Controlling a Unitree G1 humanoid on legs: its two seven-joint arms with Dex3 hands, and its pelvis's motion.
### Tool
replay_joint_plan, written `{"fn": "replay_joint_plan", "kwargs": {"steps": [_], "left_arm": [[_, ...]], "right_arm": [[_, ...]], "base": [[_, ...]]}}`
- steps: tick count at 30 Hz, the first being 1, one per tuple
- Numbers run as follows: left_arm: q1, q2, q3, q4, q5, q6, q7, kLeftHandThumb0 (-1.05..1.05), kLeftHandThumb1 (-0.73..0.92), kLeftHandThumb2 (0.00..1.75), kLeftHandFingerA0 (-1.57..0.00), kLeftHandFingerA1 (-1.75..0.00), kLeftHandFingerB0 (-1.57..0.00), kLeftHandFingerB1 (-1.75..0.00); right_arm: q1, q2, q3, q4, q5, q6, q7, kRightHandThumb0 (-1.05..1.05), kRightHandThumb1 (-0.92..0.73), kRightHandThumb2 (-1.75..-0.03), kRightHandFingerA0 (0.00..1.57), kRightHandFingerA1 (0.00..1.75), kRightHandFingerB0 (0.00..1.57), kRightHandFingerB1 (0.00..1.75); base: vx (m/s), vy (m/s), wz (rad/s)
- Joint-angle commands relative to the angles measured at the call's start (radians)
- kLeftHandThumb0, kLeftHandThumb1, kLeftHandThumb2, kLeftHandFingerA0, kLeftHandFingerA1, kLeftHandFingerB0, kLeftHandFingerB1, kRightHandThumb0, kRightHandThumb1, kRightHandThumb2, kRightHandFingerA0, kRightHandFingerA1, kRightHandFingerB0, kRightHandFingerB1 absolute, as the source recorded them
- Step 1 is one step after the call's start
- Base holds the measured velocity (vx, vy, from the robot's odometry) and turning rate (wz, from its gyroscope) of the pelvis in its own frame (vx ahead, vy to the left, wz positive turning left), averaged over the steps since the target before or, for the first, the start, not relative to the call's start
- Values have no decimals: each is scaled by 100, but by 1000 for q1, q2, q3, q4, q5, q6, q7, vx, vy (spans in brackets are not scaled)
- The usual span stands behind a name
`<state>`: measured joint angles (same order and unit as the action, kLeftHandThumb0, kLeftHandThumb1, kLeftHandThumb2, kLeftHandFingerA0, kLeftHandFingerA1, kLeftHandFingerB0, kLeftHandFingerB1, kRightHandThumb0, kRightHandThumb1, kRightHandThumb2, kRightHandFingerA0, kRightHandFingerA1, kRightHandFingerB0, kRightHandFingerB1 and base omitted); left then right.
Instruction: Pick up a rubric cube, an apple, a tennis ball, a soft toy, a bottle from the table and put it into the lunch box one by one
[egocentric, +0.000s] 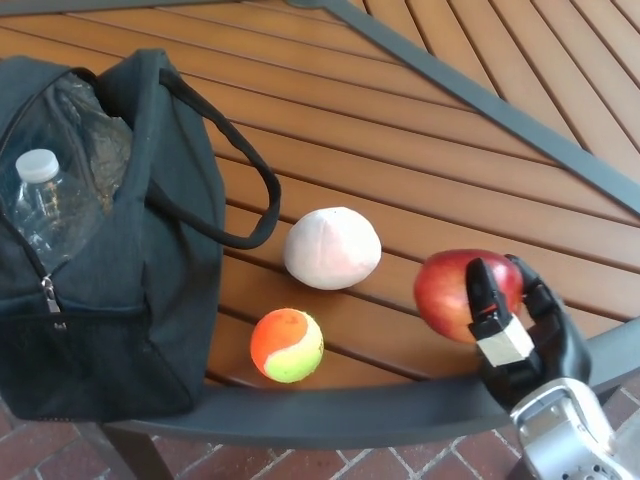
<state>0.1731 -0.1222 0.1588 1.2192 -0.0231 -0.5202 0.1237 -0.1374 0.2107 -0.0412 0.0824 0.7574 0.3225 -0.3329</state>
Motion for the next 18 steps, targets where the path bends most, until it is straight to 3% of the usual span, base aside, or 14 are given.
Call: {"fn": "replay_joint_plan", "kwargs": {"steps": [1,3,4,5,6,15,16,17,18], "left_arm": [[11,7,28,8,-14,-41,50,-10,65,89,-101,-113,-88,-107],[9,4,26,4,-10,-42,53,-10,65,89,-101,-113,-88,-107],[8,4,23,4,-6,-40,56,-11,67,87,-101,-111,-88,-107],[7,4,22,3,-3,-40,59,-11,67,87,-101,-111,-88,-107],[6,5,20,2,1,-36,62,-11,67,86,-103,-109,-89,-107],[10,1,31,9,-8,-25,69,-8,64,88,-101,-109,-90,-107],[12,1,31,13,-7,-26,72,-7,64,87,-101,-110,-92,-107],[17,-2,30,16,-2,-42,76,-9,63,88,-103,-113,-95,-106],[18,-3,30,17,-1,-46,77,-9,63,88,-103,-113,-95,-106]], "right_arm": [[-131,632,16,-73,448,-46,-155,-38,-68,-83,96,175,32,171],[-155,624,19,-55,455,-42,-153,-38,-68,-83,96,175,32,171],[-159,622,22,-54,454,-44,-157,-33,-71,-84,93,175,19,125],[-163,620,24,-53,453,-46,-160,-33,-71,-84,93,175,19,125],[-185,619,23,-41,459,-48,-169,-40,-87,-71,95,175,30,175],[-247,608,28,-1,483,-58,-182,-39,-89,-73,97,175,35,175],[-260,612,30,8,474,-75,-192,-34,-79,-71,94,175,19,175],[-284,600,22,21,484,-77,-182,-38,-87,-75,96,175,46,175],[-289,594,21,24,490,-76,-179,-38,-87,-75,96,175,46,175]], "base": [[0,0,0],[0,0,0],[0,0,0],[0,0,0],[0,0,0],[0,0,0],[0,0,0],[0,0,0],[0,0,0]]}}
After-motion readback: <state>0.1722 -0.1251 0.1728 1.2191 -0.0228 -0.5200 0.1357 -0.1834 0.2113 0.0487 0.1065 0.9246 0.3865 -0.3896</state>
